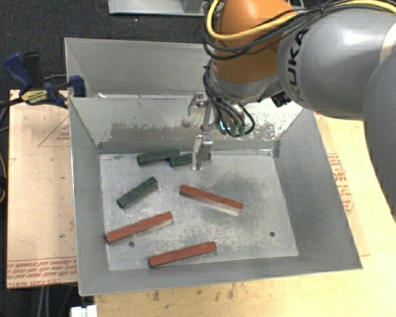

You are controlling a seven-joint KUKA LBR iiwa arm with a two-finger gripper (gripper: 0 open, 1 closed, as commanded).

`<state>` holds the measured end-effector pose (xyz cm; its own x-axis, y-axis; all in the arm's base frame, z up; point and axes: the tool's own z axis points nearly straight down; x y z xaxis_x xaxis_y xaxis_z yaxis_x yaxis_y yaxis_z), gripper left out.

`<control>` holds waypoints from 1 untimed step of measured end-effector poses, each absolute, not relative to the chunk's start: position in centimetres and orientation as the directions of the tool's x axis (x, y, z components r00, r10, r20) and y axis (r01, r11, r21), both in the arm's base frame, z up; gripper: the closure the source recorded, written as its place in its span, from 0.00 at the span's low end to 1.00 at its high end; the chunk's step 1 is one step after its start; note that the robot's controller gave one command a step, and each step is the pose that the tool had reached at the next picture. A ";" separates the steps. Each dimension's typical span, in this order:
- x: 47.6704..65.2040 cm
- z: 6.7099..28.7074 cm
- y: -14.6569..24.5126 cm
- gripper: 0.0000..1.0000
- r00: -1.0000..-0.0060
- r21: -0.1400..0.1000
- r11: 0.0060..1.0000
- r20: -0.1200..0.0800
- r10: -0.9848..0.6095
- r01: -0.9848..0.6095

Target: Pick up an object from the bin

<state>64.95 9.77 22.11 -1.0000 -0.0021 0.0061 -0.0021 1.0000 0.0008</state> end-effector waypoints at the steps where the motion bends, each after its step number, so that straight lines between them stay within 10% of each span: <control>1: 65.1 22.6 9.7 0.00 -1.000 0.002 1.000 -0.002 -0.001 -0.001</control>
Offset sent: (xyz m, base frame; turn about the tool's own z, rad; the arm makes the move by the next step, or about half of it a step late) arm -0.0299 -0.0536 -0.1079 -0.0941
